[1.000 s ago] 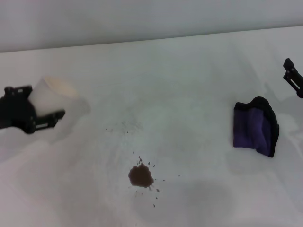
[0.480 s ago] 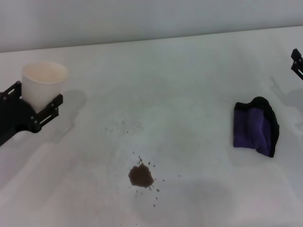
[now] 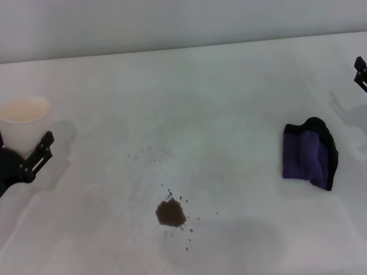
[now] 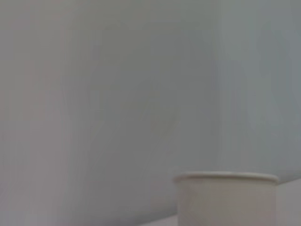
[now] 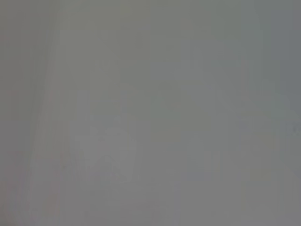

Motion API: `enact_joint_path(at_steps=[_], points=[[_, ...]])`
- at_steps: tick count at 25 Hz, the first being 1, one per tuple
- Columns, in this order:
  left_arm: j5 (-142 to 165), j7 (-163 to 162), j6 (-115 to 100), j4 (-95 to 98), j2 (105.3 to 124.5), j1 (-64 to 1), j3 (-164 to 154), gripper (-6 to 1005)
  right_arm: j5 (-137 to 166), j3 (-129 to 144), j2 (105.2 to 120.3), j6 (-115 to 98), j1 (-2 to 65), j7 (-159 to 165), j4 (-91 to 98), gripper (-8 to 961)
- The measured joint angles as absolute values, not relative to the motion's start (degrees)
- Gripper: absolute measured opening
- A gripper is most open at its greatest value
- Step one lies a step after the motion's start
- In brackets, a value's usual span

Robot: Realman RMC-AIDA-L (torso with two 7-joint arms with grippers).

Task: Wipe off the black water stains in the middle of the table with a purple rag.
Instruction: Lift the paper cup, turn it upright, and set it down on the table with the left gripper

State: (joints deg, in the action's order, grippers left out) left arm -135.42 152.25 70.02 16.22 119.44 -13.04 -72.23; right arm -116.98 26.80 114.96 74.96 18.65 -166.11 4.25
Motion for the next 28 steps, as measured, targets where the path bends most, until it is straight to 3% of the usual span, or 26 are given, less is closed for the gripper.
enact_joint_path(at_steps=[28], points=[[-136.5, 156.7, 66.3, 7.7, 119.52, -12.8, -72.3, 702, -117.5, 26.2, 114.96, 75.7, 17.9, -165.5, 3.7, 864]])
